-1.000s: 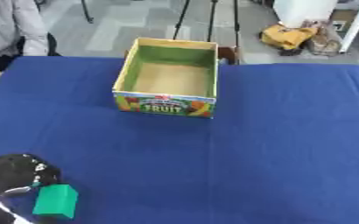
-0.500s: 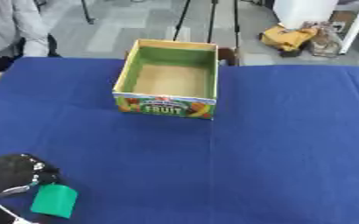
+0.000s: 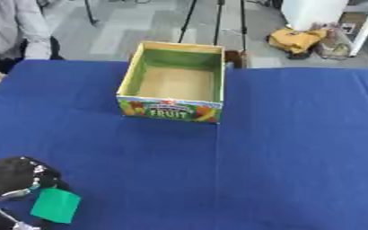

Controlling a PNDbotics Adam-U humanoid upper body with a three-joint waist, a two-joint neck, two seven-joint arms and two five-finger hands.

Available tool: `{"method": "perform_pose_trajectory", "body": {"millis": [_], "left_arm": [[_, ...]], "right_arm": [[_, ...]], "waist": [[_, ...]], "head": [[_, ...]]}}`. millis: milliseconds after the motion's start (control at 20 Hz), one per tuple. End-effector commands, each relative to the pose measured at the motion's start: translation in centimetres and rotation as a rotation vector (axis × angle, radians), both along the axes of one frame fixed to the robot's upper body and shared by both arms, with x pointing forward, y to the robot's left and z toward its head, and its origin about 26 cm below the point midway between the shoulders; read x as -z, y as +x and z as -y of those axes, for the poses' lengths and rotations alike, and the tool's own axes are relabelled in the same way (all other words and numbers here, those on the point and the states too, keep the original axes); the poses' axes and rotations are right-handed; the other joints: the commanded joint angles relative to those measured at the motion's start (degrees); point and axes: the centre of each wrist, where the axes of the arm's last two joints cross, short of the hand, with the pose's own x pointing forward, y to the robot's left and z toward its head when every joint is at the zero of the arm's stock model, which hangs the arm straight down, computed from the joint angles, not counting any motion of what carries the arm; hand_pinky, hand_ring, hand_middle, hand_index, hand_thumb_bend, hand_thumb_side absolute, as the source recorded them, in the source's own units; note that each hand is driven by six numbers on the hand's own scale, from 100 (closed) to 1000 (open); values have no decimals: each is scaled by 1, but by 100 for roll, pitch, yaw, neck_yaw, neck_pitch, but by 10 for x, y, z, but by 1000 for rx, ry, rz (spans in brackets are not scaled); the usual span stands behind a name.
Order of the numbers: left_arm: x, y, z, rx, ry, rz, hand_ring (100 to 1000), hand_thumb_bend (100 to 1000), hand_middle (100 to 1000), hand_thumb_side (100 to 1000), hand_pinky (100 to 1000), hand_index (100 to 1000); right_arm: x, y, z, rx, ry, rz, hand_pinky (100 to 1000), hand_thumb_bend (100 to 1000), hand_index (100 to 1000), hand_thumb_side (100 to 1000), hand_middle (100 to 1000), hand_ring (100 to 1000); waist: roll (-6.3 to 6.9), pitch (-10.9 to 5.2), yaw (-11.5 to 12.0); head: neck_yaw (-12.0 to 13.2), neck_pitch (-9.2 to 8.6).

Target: Pick up objects on the table and place them in the box.

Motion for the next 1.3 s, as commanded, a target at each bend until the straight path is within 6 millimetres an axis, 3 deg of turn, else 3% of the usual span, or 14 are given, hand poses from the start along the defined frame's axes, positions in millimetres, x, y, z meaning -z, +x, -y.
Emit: {"method": "perform_pose_trajectory", "body": {"millis": [50, 500, 1300], "left_arm": [[-21, -1, -2, 5, 24, 40, 558, 100, 530, 399, 538, 727], [-44, -2, 2, 32, -25, 98, 541, 100, 516, 380, 523, 710], [-113, 9, 11, 111, -183, 225, 514, 100, 496, 336, 498, 694]], "right_arm": [[-8, -5, 2, 5, -7, 29, 877, 100, 846, 643, 481, 921], [-8, -5, 3, 7, -7, 27, 878, 100, 846, 635, 482, 921], [-11, -5, 2, 0, -28, 33, 879, 100, 846, 625, 482, 921]], "waist": [[32, -125, 10], [64, -141, 24], [206, -114, -22]], "head": [[18, -50], [35, -36], [134, -103]]}}
